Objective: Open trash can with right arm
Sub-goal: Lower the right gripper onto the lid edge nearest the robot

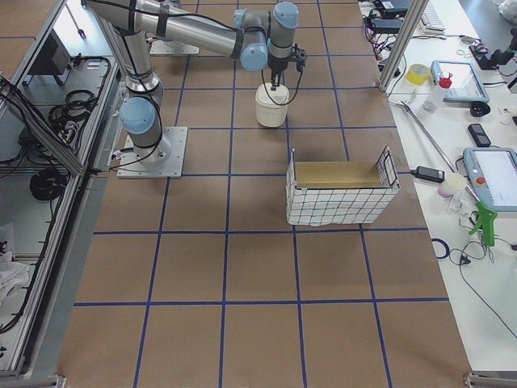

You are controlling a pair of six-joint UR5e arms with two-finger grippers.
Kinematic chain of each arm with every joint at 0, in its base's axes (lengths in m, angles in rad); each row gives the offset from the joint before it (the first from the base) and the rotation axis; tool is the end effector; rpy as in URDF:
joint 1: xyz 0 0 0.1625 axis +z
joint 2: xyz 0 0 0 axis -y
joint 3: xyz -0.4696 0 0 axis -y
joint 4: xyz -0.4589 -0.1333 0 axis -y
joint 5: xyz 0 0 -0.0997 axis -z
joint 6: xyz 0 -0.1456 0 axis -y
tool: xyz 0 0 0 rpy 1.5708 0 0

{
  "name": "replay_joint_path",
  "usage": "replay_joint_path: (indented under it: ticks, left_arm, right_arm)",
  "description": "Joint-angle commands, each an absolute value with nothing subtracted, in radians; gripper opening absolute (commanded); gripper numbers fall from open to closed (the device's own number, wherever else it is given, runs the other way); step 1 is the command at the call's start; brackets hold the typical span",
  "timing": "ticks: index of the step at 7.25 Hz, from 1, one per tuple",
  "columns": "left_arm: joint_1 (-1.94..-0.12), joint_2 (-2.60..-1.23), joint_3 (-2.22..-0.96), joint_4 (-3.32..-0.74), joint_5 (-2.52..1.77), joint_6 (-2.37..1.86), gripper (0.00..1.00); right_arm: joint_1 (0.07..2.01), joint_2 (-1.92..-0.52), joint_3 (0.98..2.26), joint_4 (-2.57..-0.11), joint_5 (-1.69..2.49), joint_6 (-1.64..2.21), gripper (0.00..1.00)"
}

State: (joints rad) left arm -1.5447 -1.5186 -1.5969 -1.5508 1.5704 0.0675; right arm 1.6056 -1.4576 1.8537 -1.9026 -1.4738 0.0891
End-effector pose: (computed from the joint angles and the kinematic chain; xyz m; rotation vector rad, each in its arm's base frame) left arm -0.1192 -0.5438 0.5026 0.0650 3.1383 -0.0723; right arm 0.1670 -0.5611 0.3010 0.0875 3.0457 0.1069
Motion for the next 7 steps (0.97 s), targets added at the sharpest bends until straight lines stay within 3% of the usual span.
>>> replay_joint_path:
  ticks: [1, 5, 7]
  left_arm:
    - [-1.545, -1.519, -1.597, -1.551, 1.569, 0.067, 1.0]
    - [-1.545, -1.519, -1.597, -1.551, 1.571, 0.067, 1.0]
    - [-1.545, -1.519, -1.597, -1.551, 1.571, 0.067, 1.0]
  right_arm:
    - [1.603, -1.456, 1.89, -1.931, -1.474, 0.092, 0.0]
    - [1.603, -1.434, 1.879, -1.957, -1.479, 0.098, 0.0]
    - [1.598, -1.447, 1.82, -1.857, -1.538, 0.101, 0.0]
